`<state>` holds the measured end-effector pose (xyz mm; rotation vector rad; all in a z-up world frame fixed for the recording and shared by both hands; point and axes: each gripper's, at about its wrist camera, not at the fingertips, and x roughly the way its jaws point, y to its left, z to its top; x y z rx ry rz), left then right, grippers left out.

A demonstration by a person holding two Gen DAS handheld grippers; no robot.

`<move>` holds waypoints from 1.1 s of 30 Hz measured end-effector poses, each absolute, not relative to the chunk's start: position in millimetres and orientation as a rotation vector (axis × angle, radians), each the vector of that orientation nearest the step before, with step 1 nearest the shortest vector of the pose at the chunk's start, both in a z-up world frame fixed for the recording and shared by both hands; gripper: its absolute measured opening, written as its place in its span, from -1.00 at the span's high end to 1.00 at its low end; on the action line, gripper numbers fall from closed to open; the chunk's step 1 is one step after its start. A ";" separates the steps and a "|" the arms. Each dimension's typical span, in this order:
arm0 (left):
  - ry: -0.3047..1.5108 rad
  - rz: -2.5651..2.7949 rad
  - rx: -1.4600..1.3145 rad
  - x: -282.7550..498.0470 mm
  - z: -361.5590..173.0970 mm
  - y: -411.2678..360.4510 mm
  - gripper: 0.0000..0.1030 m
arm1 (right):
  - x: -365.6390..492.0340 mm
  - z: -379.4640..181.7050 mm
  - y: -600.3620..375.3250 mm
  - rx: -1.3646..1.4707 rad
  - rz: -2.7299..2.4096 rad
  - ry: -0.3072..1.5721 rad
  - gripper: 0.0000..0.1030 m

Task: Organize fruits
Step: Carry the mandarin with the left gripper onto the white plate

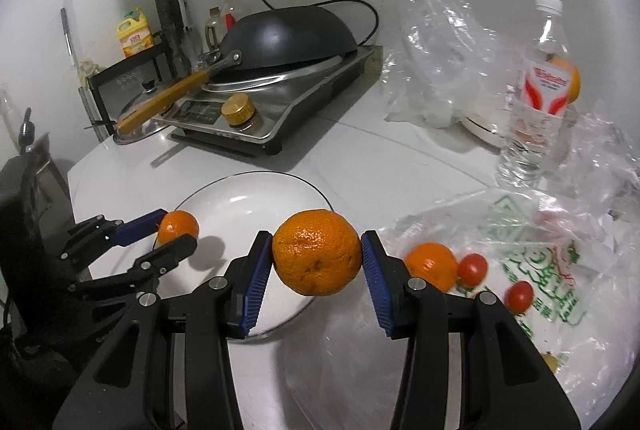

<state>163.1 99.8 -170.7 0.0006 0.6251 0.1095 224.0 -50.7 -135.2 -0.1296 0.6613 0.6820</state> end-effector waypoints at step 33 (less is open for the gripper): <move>0.624 0.084 -0.076 158.0 -178.1 124.5 0.05 | 254.5 -152.4 50.0 -0.197 0.796 0.729 0.07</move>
